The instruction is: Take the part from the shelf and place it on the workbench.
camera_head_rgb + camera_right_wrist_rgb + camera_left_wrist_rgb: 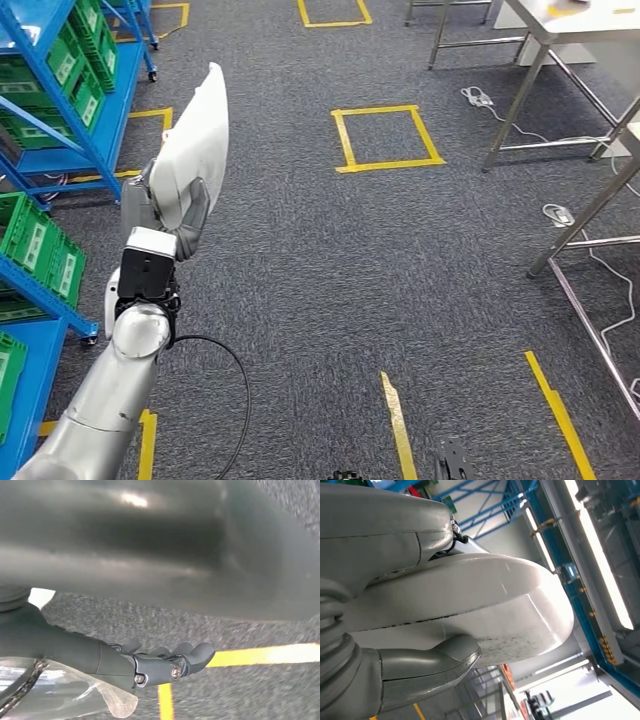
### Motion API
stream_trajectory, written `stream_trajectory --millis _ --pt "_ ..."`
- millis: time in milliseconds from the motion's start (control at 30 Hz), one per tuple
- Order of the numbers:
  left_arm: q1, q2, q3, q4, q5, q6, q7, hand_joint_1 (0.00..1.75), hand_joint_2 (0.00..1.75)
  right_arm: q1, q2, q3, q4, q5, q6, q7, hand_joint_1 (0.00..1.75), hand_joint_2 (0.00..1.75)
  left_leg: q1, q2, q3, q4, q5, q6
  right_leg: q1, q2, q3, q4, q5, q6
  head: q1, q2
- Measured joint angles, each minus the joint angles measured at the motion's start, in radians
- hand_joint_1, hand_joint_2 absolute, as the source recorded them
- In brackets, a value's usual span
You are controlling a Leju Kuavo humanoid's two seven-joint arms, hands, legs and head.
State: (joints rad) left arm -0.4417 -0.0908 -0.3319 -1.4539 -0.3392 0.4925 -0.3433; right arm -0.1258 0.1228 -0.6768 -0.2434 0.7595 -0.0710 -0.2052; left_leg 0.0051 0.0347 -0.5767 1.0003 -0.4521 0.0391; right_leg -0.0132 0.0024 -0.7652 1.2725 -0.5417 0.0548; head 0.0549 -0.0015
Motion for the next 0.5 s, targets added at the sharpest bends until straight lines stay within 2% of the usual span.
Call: stream_trajectory --millis 33,67,133,167,267,333,400,433,467,500 --pt "0.0 0.0 0.0 0.0 0.0 0.0 0.0 1.75 1.75 0.001 0.0 0.0 0.0 0.0 0.0 0.0 0.0 0.0 0.0 0.012 0.001 0.0 -0.002 -0.001 -0.001 -0.007 0.026 -0.049 0.029 0.001 0.001 0.0" --pt "0.0 0.0 0.0 0.0 0.0 0.0 0.0 1.75 1.75 0.001 0.0 0.0 0.0 0.0 0.0 0.0 0.0 0.0 0.0 0.022 0.003 0.001 -0.004 -0.004 0.0 -0.023 0.067 -0.123 0.063 0.0 0.001 0.0" --pt "0.0 0.002 0.001 0.0 -0.003 0.0 0.003 1.75 1.75 -0.003 0.0 0.0 0.0 0.003 0.0 0.006 0.0 0.0 -0.006 0.041 0.005 0.004 -0.009 -0.012 0.007 -0.056 0.14 -0.248 0.101 -0.011 0.001 0.0" --pt "0.002 0.003 0.001 0.0 -0.004 -0.001 0.005 1.75 1.75 -0.004 0.0 0.0 0.0 0.005 0.001 0.011 0.0 0.0 -0.008 0.049 0.006 0.005 -0.011 -0.016 0.011 -0.064 0.155 -0.274 0.104 -0.018 0.001 0.0" --pt "0.013 0.009 0.003 0.002 -0.005 -0.001 -0.003 1.75 1.75 0.005 0.002 0.0 0.002 0.01 -0.001 0.019 0.0 0.0 -0.008 0.067 0.01 0.01 -0.018 -0.03 0.012 -0.038 0.156 -0.279 0.105 -0.035 0.001 0.0" --pt "0.019 0.014 0.006 0.004 -0.002 0.0 -0.013 1.75 1.75 0.012 0.003 0.0 0.003 0.013 -0.003 0.017 0.0 0.0 -0.003 0.035 -0.006 0.057 -0.054 -0.04 0.008 -0.019 0.159 -0.283 0.108 -0.045 -0.001 0.0" --pt "0.025 0.022 0.011 0.005 0.001 0.0 -0.017 1.75 1.75 0.013 0.006 0.0 0.003 0.015 -0.002 0.016 0.0 0.0 0.0 -0.012 -0.059 0.181 -0.12 -0.045 0.006 0.002 0.16 -0.284 0.11 -0.052 -0.003 0.0" --pt "0.029 0.026 0.014 0.006 0.002 0.0 -0.017 1.75 1.75 0.013 0.007 0.0 0.004 0.015 -0.002 0.016 0.0 0.0 0.001 -0.023 -0.09 0.248 -0.147 -0.046 0.006 0.015 0.159 -0.283 0.11 -0.054 -0.003 0.0" --pt "0.034 0.029 0.016 0.008 0.003 0.0 -0.017 1.75 1.75 0.014 0.007 0.0 0.004 0.016 -0.002 0.017 0.0 0.0 0.001 -0.027 -0.112 0.292 -0.157 -0.046 0.007 0.028 0.159 -0.283 0.11 -0.055 -0.003 0.0" --pt "0.038 0.031 0.018 0.008 0.003 0.0 -0.017 1.75 1.75 0.015 0.008 0.0 0.005 0.016 -0.002 0.017 0.0 0.0 0.001 -0.03 -0.118 0.301 -0.148 -0.045 0.007 0.042 0.159 -0.281 0.11 -0.055 -0.003 0.0"
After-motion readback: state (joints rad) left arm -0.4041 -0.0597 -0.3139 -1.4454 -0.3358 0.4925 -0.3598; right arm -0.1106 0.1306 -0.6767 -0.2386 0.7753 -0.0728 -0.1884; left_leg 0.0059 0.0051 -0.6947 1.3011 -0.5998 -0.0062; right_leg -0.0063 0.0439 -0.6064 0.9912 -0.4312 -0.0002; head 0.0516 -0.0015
